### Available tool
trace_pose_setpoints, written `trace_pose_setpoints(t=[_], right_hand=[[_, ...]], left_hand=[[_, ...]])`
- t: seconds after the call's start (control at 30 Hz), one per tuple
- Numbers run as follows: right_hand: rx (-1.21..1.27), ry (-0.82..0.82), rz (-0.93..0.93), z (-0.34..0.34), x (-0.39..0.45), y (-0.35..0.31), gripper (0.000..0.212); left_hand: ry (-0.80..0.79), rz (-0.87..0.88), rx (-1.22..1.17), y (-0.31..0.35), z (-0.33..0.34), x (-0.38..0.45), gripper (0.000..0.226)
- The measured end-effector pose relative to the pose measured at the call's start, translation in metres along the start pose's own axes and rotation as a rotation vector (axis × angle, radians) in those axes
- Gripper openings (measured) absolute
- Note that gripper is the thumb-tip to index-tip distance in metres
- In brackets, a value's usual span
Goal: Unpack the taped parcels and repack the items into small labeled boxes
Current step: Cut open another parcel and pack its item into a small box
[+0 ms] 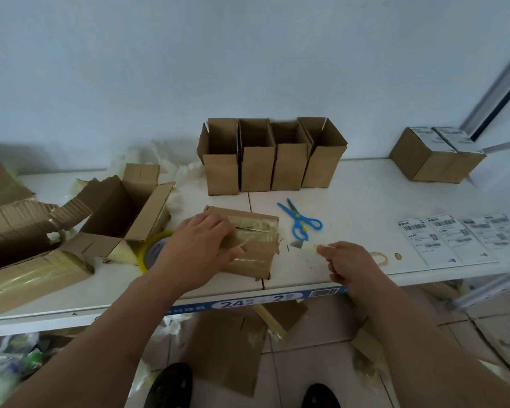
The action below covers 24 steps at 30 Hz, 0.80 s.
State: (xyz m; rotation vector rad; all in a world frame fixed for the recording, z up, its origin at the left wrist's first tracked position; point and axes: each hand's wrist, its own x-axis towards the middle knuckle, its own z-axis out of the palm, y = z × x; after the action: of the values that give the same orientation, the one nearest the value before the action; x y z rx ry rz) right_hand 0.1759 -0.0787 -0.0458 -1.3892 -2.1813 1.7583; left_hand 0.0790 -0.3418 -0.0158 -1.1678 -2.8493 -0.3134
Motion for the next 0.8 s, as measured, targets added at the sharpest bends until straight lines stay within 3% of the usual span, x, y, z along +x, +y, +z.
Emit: trace_pose_setpoints(t=[0.1, 0.2, 0.27, 0.33, 0.4, 0.47, 0.6, 0.7, 0.8], right_hand=[[-0.151, 0.101, -0.053, 0.011, 0.022, 0.020, 0.027], [-0.581, 0.213, -0.188, 0.018, 0.026, 0.030, 0.030], [-0.783, 0.298, -0.241, 0.020, 0.026, 0.031, 0.042], [-0.787, 0.322, -0.335, 0.021, 0.026, 0.024, 0.050], [-0.633, 0.226, -0.528, 0.024, 0.022, 0.008, 0.053], [-0.381, 0.085, -0.693, 0.030, 0.008, -0.015, 0.042], [-0.305, -0.279, -0.756, 0.045, -0.018, -0.040, 0.034], [-0.387, -0.304, -0.775, 0.053, -0.019, -0.042, 0.018], [-0.405, -0.281, -0.742, 0.055, -0.018, -0.042, 0.023]], left_hand=[[-0.054, -0.012, 0.010, 0.004, 0.000, 0.005, 0.051], [-0.092, -0.030, 0.009, 0.003, -0.001, 0.009, 0.054], [-0.113, -0.045, -0.012, 0.002, -0.001, 0.010, 0.055], [-0.124, -0.072, -0.053, 0.003, -0.002, 0.011, 0.060], [-0.135, -0.093, -0.074, 0.005, -0.003, 0.012, 0.064], [-0.138, -0.102, -0.091, 0.006, -0.004, 0.014, 0.063], [-0.143, -0.121, -0.127, 0.006, -0.005, 0.014, 0.055], [-0.184, -0.130, -0.135, 0.006, -0.005, 0.015, 0.054], [-0.217, -0.122, -0.133, 0.006, -0.007, 0.015, 0.058]])
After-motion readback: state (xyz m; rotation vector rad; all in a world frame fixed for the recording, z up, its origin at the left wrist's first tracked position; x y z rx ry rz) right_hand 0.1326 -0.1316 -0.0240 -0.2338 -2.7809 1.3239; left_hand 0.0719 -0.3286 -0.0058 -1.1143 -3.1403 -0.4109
